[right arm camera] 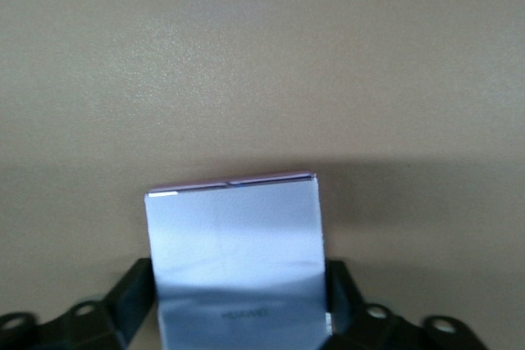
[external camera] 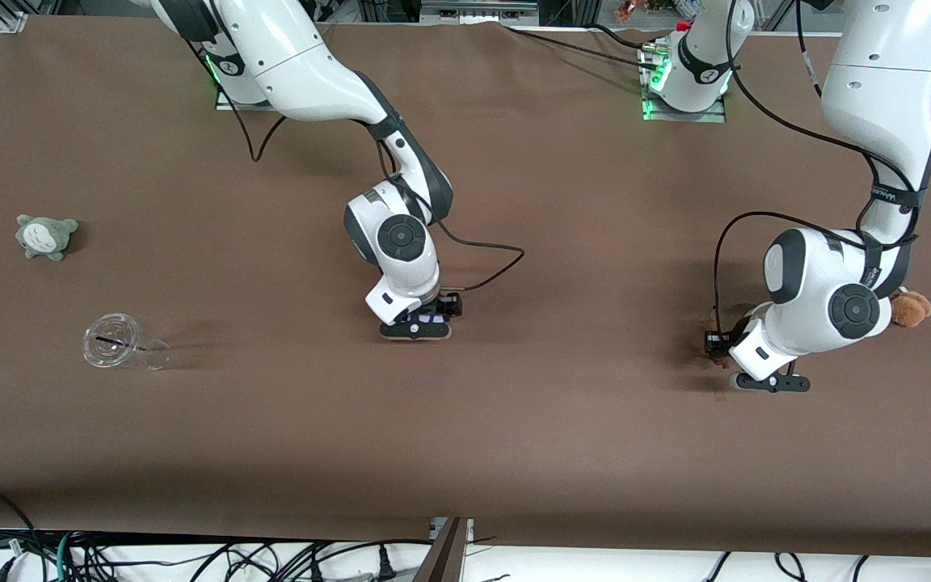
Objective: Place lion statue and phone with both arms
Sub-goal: 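Close the right gripper on the phone while the left gripper holds the lion, then set the lion beside the lamp while the right gripper lifts the phone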
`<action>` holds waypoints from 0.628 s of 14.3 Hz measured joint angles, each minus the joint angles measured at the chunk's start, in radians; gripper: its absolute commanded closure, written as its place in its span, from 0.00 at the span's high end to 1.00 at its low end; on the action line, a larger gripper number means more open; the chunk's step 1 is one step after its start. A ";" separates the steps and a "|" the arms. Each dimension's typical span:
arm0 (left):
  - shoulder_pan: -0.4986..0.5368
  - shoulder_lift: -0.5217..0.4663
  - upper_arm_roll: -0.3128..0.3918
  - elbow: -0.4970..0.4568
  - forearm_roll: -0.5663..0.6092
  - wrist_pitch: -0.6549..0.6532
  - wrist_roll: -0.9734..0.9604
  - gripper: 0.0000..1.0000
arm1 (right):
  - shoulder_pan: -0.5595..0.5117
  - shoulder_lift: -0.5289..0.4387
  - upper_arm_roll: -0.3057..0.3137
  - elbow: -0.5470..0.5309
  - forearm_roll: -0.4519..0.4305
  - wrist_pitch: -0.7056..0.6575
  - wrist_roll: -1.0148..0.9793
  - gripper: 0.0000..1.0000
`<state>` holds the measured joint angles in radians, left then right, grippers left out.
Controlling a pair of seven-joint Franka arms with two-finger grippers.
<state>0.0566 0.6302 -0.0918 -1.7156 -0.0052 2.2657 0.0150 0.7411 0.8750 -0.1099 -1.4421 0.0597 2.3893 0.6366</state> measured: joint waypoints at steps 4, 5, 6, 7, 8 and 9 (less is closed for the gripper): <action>-0.001 0.000 -0.002 0.000 0.000 0.000 0.002 0.04 | -0.006 -0.003 -0.011 0.006 0.000 0.005 -0.033 0.37; -0.002 0.002 -0.003 0.000 0.000 0.000 0.002 0.16 | -0.013 -0.005 -0.015 0.008 0.000 0.005 -0.040 0.37; -0.002 0.005 -0.003 0.000 0.000 0.000 0.002 0.25 | -0.027 -0.010 -0.018 0.012 0.000 0.003 -0.055 0.37; -0.002 0.007 -0.003 0.000 0.000 0.000 0.002 0.51 | -0.050 -0.020 -0.022 0.015 0.000 -0.007 -0.077 0.37; -0.003 0.008 -0.003 0.000 0.000 0.000 0.003 0.78 | -0.079 -0.033 -0.024 0.016 0.000 -0.023 -0.107 0.37; -0.003 0.008 -0.003 0.000 0.000 0.000 0.003 0.99 | -0.114 -0.048 -0.025 0.017 0.000 -0.047 -0.141 0.37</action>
<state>0.0534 0.6385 -0.0950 -1.7156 -0.0052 2.2657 0.0184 0.6273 0.8271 -0.1349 -1.4251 0.0599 2.3419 0.4956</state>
